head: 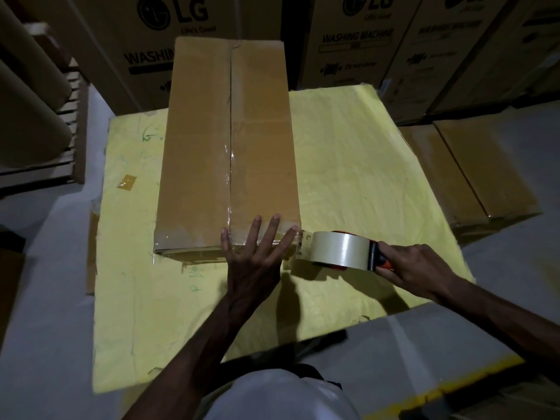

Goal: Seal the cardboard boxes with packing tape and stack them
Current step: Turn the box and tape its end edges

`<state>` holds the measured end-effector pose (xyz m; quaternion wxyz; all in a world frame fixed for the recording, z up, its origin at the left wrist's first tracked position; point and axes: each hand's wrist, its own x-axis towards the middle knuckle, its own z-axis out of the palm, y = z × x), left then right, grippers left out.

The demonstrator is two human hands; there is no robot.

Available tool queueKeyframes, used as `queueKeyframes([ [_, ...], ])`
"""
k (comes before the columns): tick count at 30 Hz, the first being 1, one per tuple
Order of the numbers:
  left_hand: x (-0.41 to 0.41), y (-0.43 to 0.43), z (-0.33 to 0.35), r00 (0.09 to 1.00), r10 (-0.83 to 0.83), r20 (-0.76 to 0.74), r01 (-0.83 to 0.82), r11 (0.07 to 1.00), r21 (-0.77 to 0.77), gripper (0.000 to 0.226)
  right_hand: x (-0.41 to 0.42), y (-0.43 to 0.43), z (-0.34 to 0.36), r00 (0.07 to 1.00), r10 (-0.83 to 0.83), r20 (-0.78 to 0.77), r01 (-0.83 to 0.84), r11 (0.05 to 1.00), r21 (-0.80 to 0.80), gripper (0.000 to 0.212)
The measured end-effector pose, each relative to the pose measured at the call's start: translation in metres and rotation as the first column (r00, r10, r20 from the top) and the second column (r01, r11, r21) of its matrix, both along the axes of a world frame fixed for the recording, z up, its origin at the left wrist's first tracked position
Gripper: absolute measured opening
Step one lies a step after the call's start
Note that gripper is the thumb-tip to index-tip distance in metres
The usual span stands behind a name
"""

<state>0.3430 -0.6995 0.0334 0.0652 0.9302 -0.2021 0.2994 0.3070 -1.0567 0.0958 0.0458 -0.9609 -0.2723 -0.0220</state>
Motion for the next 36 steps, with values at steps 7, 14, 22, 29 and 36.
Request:
queueKeyframes([
  [7, -0.002, 0.003, -0.001, 1.0, 0.011, 0.028, -0.011, 1.0, -0.017, 0.076, -0.032, 0.035, -0.012, 0.957, -0.241, -0.164, 0.237, 0.97, -0.046, 0.046],
  [14, -0.006, 0.009, 0.004, 0.997, 0.002, 0.083, 0.003, 0.998, -0.056, 0.066, -0.04, 0.06, -0.01, 0.808, -0.522, -0.273, 0.404, 0.828, -0.389, 0.038],
  [22, -0.019, 0.004, -0.002, 0.999, -0.007, 0.045, 0.009, 0.998, -0.06, 0.063, -0.044, 0.051, -0.007, 0.316, -0.319, -0.893, 0.946, 0.179, 0.271, 0.041],
  [29, -0.016, 0.008, 0.021, 0.995, -0.037, -0.091, 0.027, 0.993, -0.114, 0.073, 0.012, 0.087, -0.063, 0.219, 0.072, -0.973, 0.907, -0.382, 0.176, 0.049],
  [36, -0.024, 0.006, 0.024, 0.985, -0.025, -0.168, 0.019, 0.999, -0.032, 0.076, 0.097, 0.113, -0.076, 0.402, 0.239, -0.884, 0.816, -0.531, 0.228, 0.035],
])
